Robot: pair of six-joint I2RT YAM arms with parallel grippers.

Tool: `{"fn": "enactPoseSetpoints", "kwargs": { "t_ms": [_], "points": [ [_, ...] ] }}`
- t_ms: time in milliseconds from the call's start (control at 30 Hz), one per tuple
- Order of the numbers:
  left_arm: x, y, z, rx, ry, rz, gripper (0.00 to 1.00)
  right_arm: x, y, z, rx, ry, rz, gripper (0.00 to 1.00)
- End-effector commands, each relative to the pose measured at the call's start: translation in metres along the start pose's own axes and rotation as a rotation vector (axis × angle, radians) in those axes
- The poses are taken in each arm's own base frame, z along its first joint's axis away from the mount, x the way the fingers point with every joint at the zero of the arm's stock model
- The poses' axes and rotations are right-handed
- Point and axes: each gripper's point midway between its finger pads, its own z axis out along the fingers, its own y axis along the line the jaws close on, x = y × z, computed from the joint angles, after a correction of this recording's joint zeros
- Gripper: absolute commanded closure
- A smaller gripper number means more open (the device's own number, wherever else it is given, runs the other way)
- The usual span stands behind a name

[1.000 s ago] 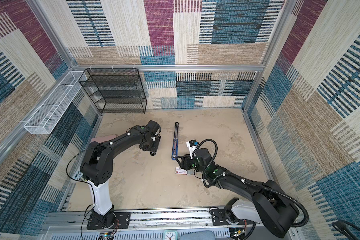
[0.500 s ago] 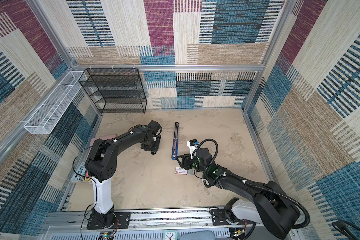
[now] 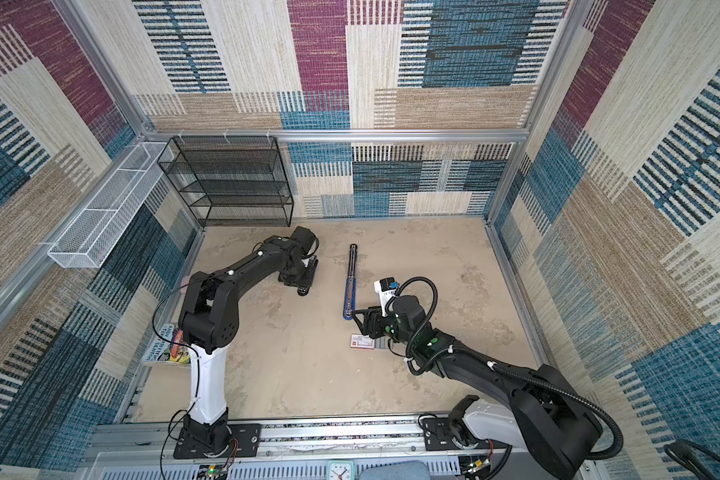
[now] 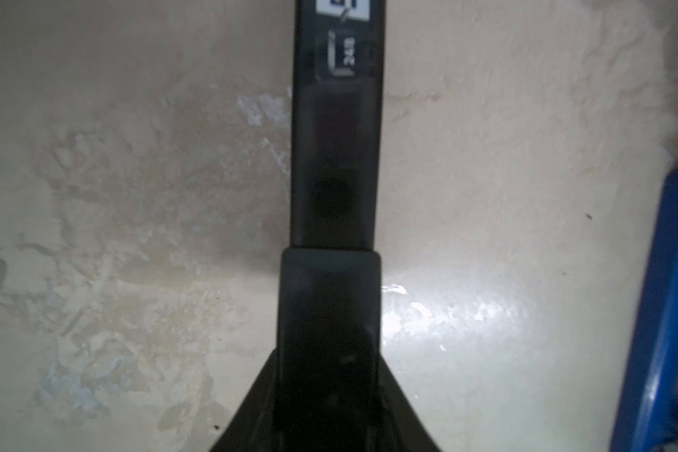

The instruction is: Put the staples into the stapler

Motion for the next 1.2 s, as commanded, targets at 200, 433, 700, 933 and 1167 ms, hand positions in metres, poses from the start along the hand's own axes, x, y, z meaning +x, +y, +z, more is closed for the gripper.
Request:
{"fn": "enactPoseSetpoints", "kwargs": {
  "t_ms": [200, 433, 700, 933, 1167],
  "points": [
    [0.009, -0.002, -0.048, 0.037, -0.049, -0.033, 0.45, -0.006, -0.009, -0.008, 0.052, -0.02, 0.012, 0.3],
    [0.028, -0.066, -0.078, 0.159, -0.123, 0.018, 0.44, -0.002, -0.031, -0.016, 0.144, -0.007, 0.058, 0.3],
    [0.03, -0.137, -0.049, 0.222, -0.097, 0.085, 0.42, 0.005, -0.043, -0.031, 0.184, -0.029, 0.096, 0.29],
    [0.024, -0.155, -0.02, 0.208, -0.06, 0.095, 0.42, 0.012, -0.05, -0.04, 0.204, -0.045, 0.118, 0.27],
    [0.033, -0.154, 0.0, 0.159, -0.011, 0.131, 0.53, 0.013, -0.05, -0.037, 0.197, -0.04, 0.123, 0.27]
  ]
}}
